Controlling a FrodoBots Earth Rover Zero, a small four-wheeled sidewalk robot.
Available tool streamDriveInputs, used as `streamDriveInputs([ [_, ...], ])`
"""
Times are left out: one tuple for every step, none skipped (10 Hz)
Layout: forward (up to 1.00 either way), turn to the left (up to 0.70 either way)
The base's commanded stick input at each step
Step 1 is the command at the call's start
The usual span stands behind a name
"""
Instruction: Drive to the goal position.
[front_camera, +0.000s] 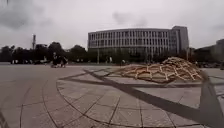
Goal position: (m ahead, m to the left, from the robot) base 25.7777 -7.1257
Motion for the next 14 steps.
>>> streamDriveInputs([
  [0.55,0.01],
  [0.55,0.01],
  [0.55,0.01],
  [0.55,0.01],
  [0.55,0.01],
  [0.55,0.01],
  [0.55,0.01],
  [0.55,0.01],
  [0.55,0.01],
  [0.55,0.01],
  [0.55,0.01],
  [0.55,0.01],
  [0.55,0.01],
  [0.55,0.01],
])
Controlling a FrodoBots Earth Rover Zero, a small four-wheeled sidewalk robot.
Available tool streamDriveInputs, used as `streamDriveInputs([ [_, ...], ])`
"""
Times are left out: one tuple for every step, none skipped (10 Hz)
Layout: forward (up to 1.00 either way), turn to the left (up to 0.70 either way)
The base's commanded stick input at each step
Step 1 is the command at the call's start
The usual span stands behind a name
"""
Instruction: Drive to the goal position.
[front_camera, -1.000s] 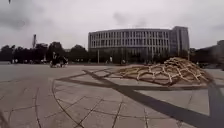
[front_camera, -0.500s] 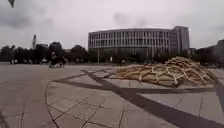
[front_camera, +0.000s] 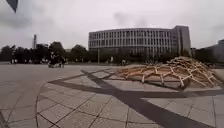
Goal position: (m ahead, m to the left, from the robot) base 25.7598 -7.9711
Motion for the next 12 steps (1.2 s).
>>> streamDriveInputs([
  [0.55,0.06],
  [0.55,0.15],
  [0.55,0.15],
  [0.55,0.15],
  [0.55,0.15],
  [0.55,0.15],
  [0.55,0.15],
  [0.55,0.15],
  [0.55,0.15],
  [0.55,0.15],
  [0.55,0.15],
  [0.55,0.15],
])
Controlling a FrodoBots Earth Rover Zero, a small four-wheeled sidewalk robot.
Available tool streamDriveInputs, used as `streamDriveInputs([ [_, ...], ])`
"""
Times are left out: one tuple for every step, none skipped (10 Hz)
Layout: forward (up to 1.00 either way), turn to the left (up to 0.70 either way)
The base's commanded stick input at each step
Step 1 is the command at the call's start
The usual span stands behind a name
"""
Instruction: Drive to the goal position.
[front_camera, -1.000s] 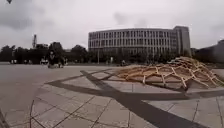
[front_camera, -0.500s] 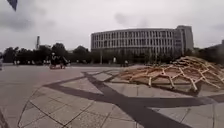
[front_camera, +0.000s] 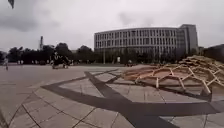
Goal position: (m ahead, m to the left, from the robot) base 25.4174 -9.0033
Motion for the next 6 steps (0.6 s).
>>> streamDriveInputs([
  [0.55,0.10],
  [0.55,0.01],
  [0.55,0.01],
  [0.55,0.01],
  [0.55,0.01],
  [0.55,0.01],
])
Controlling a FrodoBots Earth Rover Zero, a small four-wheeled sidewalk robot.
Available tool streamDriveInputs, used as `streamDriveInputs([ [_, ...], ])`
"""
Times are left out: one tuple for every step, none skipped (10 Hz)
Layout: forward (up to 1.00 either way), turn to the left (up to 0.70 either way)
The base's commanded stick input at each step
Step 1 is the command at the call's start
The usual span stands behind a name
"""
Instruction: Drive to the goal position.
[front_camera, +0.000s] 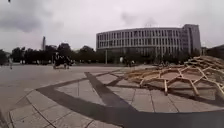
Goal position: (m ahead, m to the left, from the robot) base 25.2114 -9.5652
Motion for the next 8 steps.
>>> streamDriveInputs([
  [0.55,0.01],
  [0.55,0.01],
  [0.55,0.01],
  [0.55,0.01],
  [0.55,0.01],
  [0.55,0.01],
  [0.55,0.01],
  [0.55,0.01],
])
